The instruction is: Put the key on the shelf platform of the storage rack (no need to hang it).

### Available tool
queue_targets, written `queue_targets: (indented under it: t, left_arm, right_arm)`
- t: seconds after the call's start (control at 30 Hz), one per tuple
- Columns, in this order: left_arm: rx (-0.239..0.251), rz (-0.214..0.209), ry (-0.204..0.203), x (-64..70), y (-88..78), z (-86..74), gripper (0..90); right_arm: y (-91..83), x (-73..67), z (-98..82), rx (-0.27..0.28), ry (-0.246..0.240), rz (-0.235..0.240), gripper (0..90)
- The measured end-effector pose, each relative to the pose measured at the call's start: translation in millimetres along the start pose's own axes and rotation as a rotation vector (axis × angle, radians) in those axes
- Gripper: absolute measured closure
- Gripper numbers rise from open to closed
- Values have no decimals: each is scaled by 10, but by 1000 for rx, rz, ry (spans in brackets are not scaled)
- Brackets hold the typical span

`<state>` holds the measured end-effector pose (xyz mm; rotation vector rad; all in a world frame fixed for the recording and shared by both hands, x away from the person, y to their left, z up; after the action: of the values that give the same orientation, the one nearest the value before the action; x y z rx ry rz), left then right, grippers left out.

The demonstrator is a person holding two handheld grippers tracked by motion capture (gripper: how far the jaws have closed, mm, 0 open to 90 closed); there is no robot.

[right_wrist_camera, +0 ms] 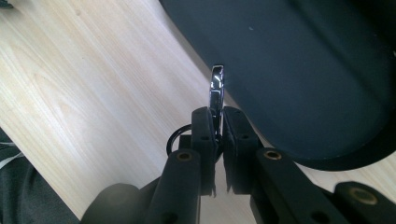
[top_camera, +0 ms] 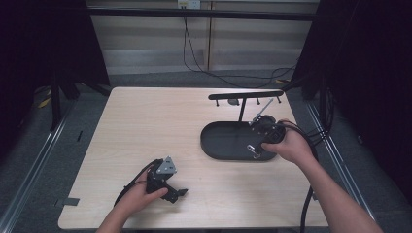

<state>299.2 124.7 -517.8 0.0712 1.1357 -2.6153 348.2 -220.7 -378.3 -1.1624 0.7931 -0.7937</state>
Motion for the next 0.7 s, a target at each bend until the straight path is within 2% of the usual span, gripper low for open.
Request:
queue_targets:
  t: [0.3,0.7]
  left_arm:
    - [0,0,0,0,0,0,0]
    - [1,0,-1,1,0,0,0]
  right_arm:
    - [-40,47,75,13,12,-1,840]
    - [-17,112,198,15,27,-28,839]
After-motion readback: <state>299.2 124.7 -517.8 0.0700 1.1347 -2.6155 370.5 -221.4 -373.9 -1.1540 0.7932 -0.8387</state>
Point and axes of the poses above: each handheld gripper's, and its own axes: y roughly forward along the jaws, z roughly out of its top, x roughly to its right, the point moved 1 cm from there along y, roughly forward along the jaws, and after that the axes turned 15 degrees about y, right-handed, at the moved point
